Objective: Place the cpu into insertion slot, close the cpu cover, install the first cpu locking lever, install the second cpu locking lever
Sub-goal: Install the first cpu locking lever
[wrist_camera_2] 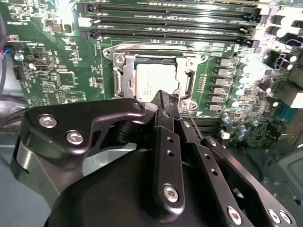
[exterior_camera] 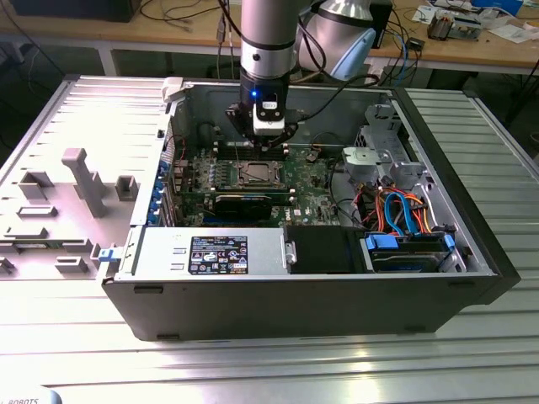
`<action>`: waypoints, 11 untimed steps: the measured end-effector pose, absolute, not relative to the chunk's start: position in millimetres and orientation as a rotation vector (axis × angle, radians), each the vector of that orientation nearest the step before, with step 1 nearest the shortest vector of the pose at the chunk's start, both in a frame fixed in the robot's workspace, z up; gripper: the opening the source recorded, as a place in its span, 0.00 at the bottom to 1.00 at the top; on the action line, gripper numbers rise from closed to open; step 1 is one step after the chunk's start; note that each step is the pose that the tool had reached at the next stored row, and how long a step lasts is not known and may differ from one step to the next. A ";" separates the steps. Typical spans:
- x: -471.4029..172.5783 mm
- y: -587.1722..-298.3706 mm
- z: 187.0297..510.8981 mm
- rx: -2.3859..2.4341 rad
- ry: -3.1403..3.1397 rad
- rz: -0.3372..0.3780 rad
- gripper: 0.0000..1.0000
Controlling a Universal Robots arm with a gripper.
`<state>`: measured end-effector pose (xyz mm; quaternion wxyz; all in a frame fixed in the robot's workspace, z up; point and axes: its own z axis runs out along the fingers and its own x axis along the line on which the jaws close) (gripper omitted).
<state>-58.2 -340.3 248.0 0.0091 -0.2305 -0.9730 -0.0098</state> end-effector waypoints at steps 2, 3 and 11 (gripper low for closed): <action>-58.3 -340.9 248.0 -0.718 -3.055 -0.046 0.11; -58.4 -341.3 248.0 -0.718 -3.057 -0.049 0.11; -58.5 -344.0 248.0 -0.716 -3.064 -0.056 0.11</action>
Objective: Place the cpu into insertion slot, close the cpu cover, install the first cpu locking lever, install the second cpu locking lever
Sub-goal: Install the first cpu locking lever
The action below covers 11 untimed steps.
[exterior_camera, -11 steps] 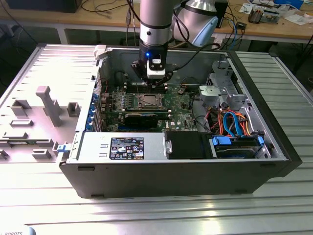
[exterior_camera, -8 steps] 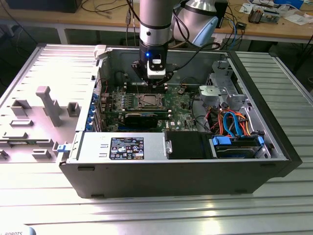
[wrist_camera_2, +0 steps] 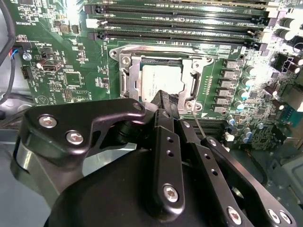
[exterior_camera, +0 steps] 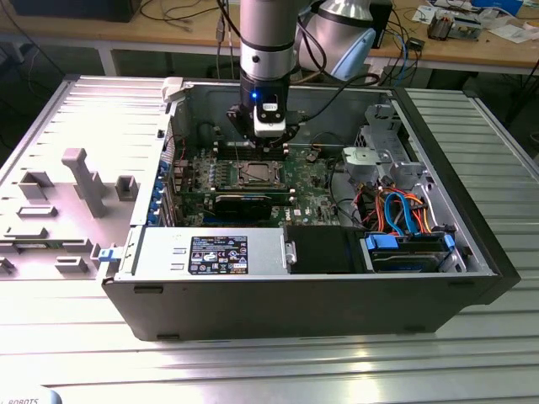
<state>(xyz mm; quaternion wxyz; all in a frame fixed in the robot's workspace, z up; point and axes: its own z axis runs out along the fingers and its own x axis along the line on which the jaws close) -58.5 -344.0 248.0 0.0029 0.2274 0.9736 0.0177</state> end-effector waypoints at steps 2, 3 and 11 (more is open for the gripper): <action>-59.1 -344.2 247.9 0.703 3.038 0.062 0.11; -59.3 -344.2 247.8 0.693 3.034 0.064 0.11; -59.4 -344.2 247.7 0.388 3.092 0.068 0.11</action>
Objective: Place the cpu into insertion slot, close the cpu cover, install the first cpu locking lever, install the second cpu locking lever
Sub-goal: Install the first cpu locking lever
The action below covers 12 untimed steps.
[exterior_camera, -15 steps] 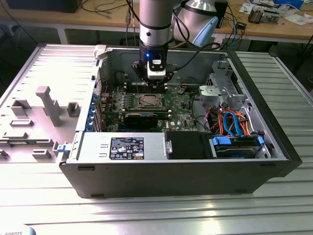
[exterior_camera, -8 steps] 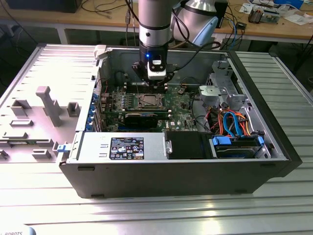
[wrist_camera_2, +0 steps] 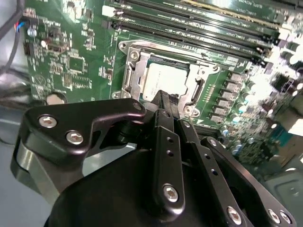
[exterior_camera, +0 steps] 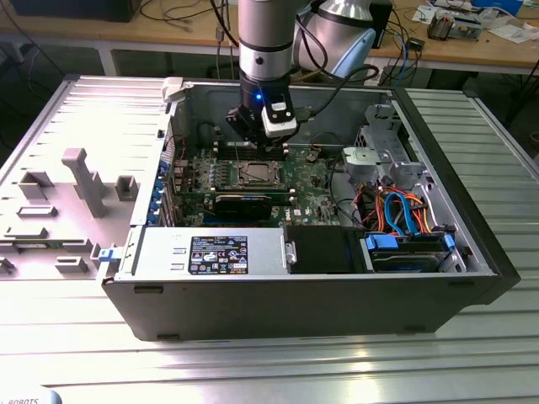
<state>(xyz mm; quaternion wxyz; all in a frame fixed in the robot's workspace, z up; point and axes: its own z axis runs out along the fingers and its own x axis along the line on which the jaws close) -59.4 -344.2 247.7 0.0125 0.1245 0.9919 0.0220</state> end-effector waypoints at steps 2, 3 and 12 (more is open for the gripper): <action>-59.4 -344.2 247.7 0.314 3.101 0.069 0.11; -59.5 -344.2 247.7 0.289 3.104 0.070 0.11; -67.6 -344.8 247.7 0.258 3.107 0.070 0.11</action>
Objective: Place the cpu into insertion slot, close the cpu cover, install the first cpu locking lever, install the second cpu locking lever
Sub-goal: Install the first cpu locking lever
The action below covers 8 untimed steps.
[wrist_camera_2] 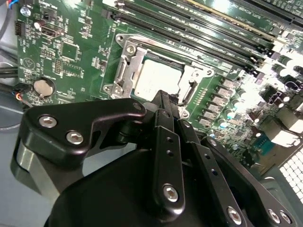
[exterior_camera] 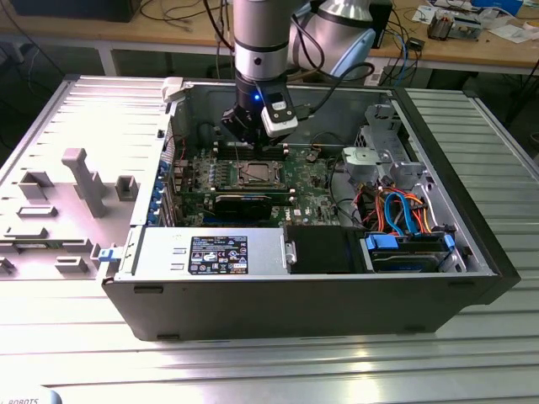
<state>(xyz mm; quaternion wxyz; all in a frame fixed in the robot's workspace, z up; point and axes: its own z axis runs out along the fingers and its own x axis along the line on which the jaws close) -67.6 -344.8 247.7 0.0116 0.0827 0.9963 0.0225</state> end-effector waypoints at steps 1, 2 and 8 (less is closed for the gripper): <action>-68.8 -344.8 247.7 0.258 3.107 0.070 0.11; -70.0 -344.8 247.7 0.258 3.107 0.070 0.11; -71.5 -344.8 247.8 0.258 3.107 0.070 0.11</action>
